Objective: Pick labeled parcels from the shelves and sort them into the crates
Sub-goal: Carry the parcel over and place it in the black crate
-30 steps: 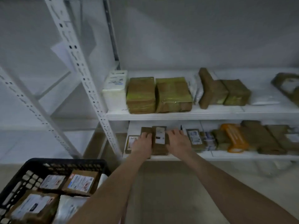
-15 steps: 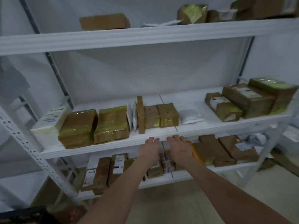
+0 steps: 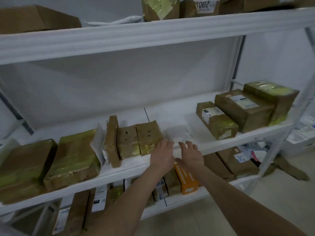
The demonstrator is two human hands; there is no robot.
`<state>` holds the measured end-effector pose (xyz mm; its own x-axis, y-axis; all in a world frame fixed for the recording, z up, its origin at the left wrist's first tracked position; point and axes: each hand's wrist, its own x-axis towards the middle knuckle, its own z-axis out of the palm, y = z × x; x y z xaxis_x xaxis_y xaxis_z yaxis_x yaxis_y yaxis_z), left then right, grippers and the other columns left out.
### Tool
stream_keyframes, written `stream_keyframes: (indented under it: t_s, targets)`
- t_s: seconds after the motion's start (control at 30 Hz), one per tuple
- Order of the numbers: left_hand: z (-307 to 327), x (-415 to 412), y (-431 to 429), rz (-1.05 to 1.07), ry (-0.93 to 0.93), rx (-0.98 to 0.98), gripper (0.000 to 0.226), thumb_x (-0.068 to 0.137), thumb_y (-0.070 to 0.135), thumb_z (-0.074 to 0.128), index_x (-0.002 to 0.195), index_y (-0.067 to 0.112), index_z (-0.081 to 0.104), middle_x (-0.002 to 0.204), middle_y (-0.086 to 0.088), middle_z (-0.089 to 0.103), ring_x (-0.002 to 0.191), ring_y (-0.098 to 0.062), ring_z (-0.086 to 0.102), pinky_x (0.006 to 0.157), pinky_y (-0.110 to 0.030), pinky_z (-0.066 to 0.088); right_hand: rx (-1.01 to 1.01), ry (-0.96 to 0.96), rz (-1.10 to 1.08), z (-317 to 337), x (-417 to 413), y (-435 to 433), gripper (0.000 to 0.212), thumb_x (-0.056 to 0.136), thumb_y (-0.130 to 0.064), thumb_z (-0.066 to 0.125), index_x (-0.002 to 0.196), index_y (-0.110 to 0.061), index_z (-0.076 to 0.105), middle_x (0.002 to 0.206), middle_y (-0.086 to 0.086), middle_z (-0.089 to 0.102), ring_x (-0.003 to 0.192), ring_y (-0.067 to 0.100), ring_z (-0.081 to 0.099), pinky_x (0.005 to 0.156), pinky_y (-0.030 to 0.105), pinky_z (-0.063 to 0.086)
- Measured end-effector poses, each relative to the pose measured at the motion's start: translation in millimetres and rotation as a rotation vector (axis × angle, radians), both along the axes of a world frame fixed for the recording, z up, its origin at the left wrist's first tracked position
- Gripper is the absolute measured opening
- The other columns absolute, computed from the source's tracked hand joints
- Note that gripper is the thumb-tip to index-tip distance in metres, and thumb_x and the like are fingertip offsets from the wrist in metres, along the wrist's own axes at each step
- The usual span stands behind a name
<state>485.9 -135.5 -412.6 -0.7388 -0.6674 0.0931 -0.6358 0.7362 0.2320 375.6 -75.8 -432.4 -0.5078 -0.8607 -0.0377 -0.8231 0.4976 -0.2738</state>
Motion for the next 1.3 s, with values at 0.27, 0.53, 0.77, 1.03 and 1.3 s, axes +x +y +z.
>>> stream_keyframes:
  t_s: [0.27,0.53,0.77,1.03,1.3]
  targets:
    - [-10,-68,-56,-0.021,0.074,0.101,0.053,0.097,0.008,0.042,0.148,0.013,0.026,0.153,-0.009,0.025,0.137,-0.025,0.032,0.107,-0.036,0.037,-0.046,-0.134,-0.187,2,-65,-66,0.071,0.093,-0.048,0.052,0.149,-0.022,0.018,0.156,0.011,0.017,0.141,0.032,0.023,0.109,0.045,0.031]
    - [-32,-114,-57,0.108,0.130,0.492,0.040,0.100,0.022,0.041,0.137,0.008,0.041,0.136,-0.016,0.049,0.125,-0.030,0.047,0.101,-0.037,0.041,-0.217,-0.702,-0.338,-11,-115,-71,0.040,0.087,-0.016,0.065,0.125,-0.007,0.055,0.113,0.016,0.060,0.106,0.028,0.057,0.083,0.031,0.044]
    - [4,-134,-53,0.448,0.856,1.038,0.050,0.091,0.036,0.062,0.135,0.017,0.047,0.118,-0.005,0.064,0.101,-0.023,0.065,0.083,-0.035,0.057,-0.476,-0.908,0.035,24,-119,-49,0.016,0.086,-0.009,0.065,0.102,-0.010,0.068,0.093,0.001,0.066,0.086,0.015,0.060,0.069,0.019,0.046]
    - [15,-140,-30,0.680,1.029,0.971,0.022,0.091,0.001,0.058,0.113,-0.001,0.061,0.100,-0.013,0.067,0.091,-0.031,0.066,0.083,-0.042,0.055,-0.456,-0.584,0.206,22,-151,-19,0.025,0.084,-0.004,0.062,0.104,-0.015,0.072,0.121,0.003,0.059,0.107,0.017,0.058,0.088,0.019,0.043]
    - [27,-137,-18,0.613,0.960,1.094,0.022,0.093,0.001,0.055,0.115,0.000,0.058,0.106,-0.011,0.068,0.100,-0.031,0.066,0.092,-0.049,0.052,-0.460,-1.252,-0.149,48,-172,-7,0.033,0.093,-0.017,0.061,0.122,-0.004,0.057,0.117,0.012,0.065,0.087,0.018,0.064,0.065,0.023,0.051]
